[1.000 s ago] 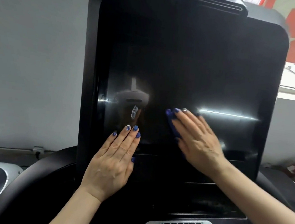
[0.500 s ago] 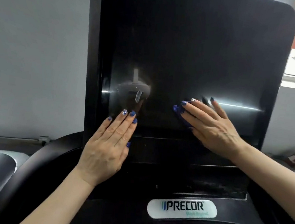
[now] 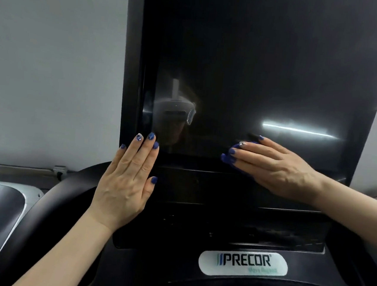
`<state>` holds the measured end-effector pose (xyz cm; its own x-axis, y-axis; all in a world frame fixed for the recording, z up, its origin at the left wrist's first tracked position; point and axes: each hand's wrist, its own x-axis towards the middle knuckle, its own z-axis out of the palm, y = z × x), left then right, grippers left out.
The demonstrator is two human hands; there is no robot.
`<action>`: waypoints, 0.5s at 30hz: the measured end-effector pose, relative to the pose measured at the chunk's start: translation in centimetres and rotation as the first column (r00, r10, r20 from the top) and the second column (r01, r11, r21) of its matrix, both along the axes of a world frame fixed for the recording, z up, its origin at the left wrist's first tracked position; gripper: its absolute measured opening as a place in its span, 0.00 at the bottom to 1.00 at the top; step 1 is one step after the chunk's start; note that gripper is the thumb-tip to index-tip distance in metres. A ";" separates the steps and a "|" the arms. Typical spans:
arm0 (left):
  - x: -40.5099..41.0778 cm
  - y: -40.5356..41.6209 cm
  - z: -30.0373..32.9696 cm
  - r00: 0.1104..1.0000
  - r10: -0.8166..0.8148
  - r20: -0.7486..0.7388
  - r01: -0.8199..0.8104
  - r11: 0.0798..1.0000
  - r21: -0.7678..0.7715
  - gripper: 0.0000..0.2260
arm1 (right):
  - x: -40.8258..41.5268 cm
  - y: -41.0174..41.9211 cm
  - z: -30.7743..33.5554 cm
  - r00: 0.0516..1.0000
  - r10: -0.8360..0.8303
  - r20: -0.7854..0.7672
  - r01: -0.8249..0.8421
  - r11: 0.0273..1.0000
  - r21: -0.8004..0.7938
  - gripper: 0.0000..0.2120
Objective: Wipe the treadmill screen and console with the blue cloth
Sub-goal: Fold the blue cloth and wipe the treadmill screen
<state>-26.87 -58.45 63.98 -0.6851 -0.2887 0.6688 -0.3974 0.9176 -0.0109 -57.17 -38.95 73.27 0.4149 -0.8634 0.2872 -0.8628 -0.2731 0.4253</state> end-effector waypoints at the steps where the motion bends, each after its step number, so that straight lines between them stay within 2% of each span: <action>1: -0.1 0.0 -0.1 1.000 -0.004 -0.005 0.004 1.000 0.007 0.27 | 0.4 -0.2 -0.1 1.000 -0.008 0.013 0.008 1.000 0.009 0.22; 5: 0.1 -0.1 -0.4 1.000 -0.002 -0.010 0.002 1.000 0.015 0.27 | 5.7 -4.3 -1.7 0.998 0.050 0.049 -0.052 0.998 0.040 0.21; 9: -0.1 0.0 -0.2 1.000 0.004 0.006 -0.004 1.000 0.010 0.27 | 4.7 -3.0 -1.3 0.999 0.036 -0.027 -0.035 0.998 0.049 0.21; 12: 0.2 0.3 0.1 0.999 0.016 0.027 -0.016 1.000 0.011 0.27 | 3.2 -1.5 -0.5 0.995 -0.091 0.049 0.095 0.992 -0.080 0.22; 15: 0.1 0.8 0.6 0.998 0.047 0.032 -0.047 0.999 -0.002 0.26 | 4.8 -4.3 0.4 0.945 -0.217 0.246 0.279 0.925 -0.258 0.24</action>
<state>-26.74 -57.61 64.57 -0.6920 -0.3205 0.6468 -0.4396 0.8978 -0.0254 -52.39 -43.24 73.65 0.1015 -0.7990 0.5928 -0.9644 0.0672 0.2558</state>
